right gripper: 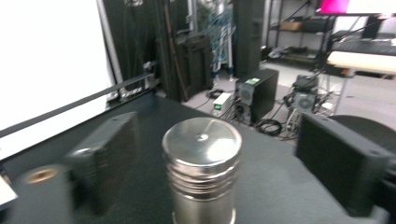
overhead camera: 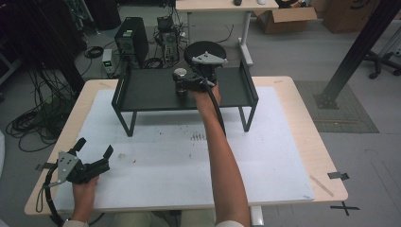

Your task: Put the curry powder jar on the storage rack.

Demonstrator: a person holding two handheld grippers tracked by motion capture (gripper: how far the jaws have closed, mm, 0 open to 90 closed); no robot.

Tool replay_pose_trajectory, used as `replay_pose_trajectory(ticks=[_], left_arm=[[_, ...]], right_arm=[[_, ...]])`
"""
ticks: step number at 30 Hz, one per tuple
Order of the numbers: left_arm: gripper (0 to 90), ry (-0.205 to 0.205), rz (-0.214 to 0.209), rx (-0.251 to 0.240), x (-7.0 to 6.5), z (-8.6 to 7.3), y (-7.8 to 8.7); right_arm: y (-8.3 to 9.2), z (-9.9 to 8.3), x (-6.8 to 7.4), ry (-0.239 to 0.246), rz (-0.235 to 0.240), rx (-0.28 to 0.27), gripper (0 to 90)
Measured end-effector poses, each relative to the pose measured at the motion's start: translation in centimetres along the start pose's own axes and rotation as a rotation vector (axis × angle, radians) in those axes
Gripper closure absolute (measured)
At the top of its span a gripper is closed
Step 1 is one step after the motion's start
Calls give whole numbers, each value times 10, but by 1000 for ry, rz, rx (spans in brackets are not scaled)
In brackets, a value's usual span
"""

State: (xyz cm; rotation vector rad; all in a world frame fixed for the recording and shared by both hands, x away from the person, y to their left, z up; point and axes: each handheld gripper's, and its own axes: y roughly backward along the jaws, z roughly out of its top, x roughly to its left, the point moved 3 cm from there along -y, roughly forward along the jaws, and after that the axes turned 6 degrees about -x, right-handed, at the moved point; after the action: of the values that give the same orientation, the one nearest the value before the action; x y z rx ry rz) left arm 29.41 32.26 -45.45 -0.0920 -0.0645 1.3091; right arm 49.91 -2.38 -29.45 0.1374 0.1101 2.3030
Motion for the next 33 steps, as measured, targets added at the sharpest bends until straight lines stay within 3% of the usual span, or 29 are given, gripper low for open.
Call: replay_pose_trajectory(ticks=[7, 33], left_arm=[[2, 0, 0, 0, 0, 0, 0], [3, -4, 1, 5, 0, 0, 0]], right_arm=[[13, 4, -7, -18, -50, -38, 2], [58, 9, -25, -7, -93, -102, 0]])
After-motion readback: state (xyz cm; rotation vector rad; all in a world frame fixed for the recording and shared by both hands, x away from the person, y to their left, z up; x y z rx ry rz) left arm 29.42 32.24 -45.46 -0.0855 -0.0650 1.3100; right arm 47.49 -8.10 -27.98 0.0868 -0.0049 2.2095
